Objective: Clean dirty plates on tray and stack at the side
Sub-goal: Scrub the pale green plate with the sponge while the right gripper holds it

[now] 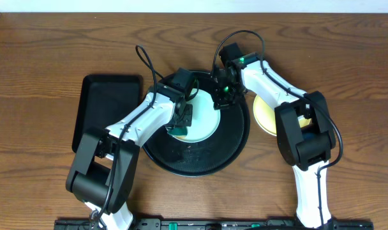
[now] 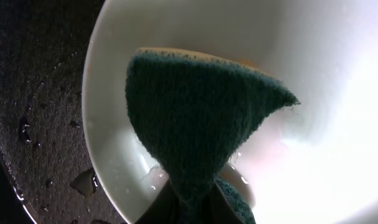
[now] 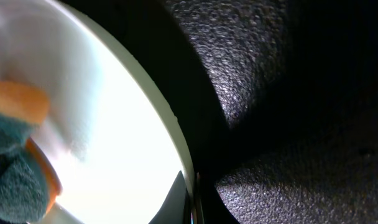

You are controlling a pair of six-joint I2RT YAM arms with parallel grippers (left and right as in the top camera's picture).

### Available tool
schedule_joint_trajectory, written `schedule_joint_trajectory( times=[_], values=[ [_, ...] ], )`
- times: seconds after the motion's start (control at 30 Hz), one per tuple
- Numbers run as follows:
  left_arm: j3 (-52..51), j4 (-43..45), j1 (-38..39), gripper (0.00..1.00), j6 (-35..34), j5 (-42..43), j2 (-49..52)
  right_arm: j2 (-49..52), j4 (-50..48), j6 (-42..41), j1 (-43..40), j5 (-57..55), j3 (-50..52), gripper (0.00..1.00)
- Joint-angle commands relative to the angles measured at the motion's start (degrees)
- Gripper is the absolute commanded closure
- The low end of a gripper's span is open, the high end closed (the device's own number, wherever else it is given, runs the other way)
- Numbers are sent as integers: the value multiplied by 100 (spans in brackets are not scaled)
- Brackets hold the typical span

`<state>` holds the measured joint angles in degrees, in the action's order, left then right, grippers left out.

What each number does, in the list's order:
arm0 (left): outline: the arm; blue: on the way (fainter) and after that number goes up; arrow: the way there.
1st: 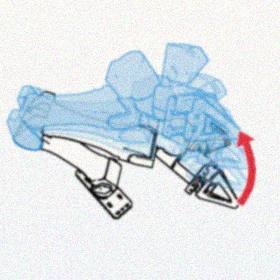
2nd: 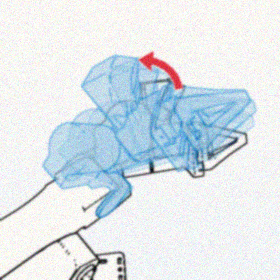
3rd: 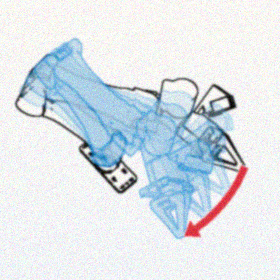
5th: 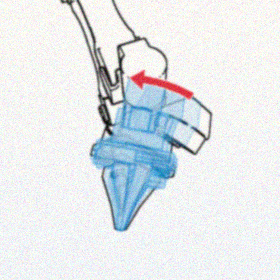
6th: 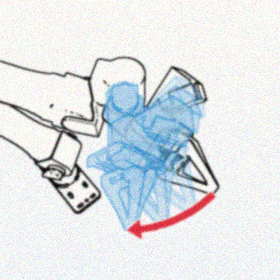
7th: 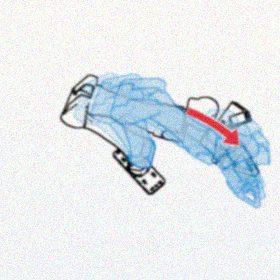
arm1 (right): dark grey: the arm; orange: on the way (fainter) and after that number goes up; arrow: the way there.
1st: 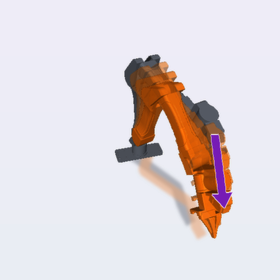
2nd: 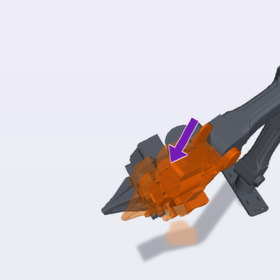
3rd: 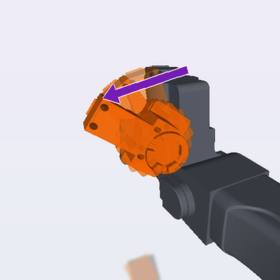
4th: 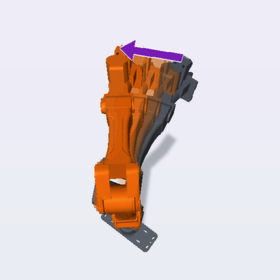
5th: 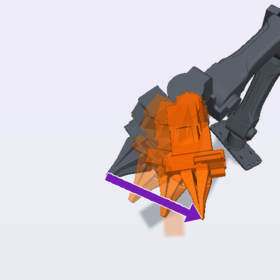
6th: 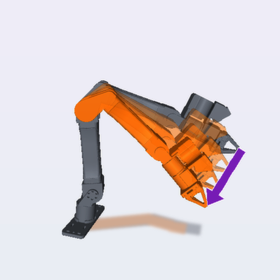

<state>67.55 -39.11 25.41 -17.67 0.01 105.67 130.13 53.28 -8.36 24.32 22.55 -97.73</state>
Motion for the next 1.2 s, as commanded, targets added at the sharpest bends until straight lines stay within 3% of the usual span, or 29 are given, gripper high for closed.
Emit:
schedule_joint_trajectory(
  times=[0.0, 0.13, 0.27, 0.4, 0.6, 0.7, 0.8, 1.03, 1.17],
  values=[
    [24, -332, -114, 93, 157, 719, 85, 114, 46, -37, 166, -61, 190, 99],
    [52, 76, -278, 92, 903, 2402, 85, 114, 50, -37, 166, -61, 190, 99],
    [52, 568, -343, 93, 909, 2505, 85, 114, 52, -37, 166, -61, 190, 99],
    [50, 905, -404, 93, 874, 1740, 85, 114, 52, -37, 166, -61, 190, 99],
    [50, 962, -420, 93, 444, -623, 96, 114, 52, -37, 166, -63, 190, 99],
    [50, 811, -417, 93, 356, -688, 96, 114, 50, -37, 166, -61, 190, 99],
    [50, 490, -407, 93, 256, -280, 96, 114, 50, -37, 166, -63, 190, 99],
    [50, 39, -407, 92, 909, 2245, 96, 114, 48, -37, 166, -61, 190, 99],
    [50, 278, -407, 93, 1062, 2500, 96, 114, 52, -37, 166, -61, 190, 99]
  ],
)
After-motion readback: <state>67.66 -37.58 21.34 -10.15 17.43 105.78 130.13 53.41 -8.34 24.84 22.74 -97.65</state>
